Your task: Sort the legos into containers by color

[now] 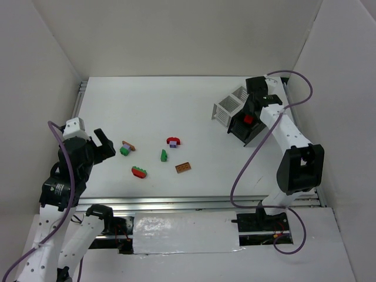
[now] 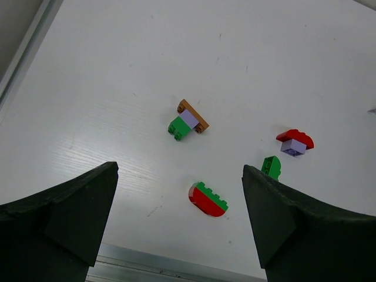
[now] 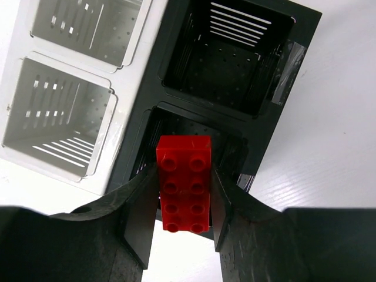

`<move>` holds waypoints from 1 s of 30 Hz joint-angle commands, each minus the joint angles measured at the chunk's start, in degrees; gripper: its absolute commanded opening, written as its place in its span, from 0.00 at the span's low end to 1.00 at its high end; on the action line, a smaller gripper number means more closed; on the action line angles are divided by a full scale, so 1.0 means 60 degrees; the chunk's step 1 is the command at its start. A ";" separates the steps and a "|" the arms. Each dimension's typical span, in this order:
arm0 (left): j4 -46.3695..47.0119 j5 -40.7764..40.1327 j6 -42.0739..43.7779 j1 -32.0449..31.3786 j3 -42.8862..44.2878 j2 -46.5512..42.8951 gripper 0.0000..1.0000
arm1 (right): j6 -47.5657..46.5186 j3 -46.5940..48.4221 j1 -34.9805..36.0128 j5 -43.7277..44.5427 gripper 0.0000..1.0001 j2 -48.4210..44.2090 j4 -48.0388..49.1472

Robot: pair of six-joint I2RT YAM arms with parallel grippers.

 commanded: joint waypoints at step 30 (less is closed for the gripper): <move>-0.0742 -0.2923 -0.1155 0.0418 0.0411 -0.0140 0.99 | -0.3626 0.2359 0.9266 -0.3893 0.91 0.3508 0.1703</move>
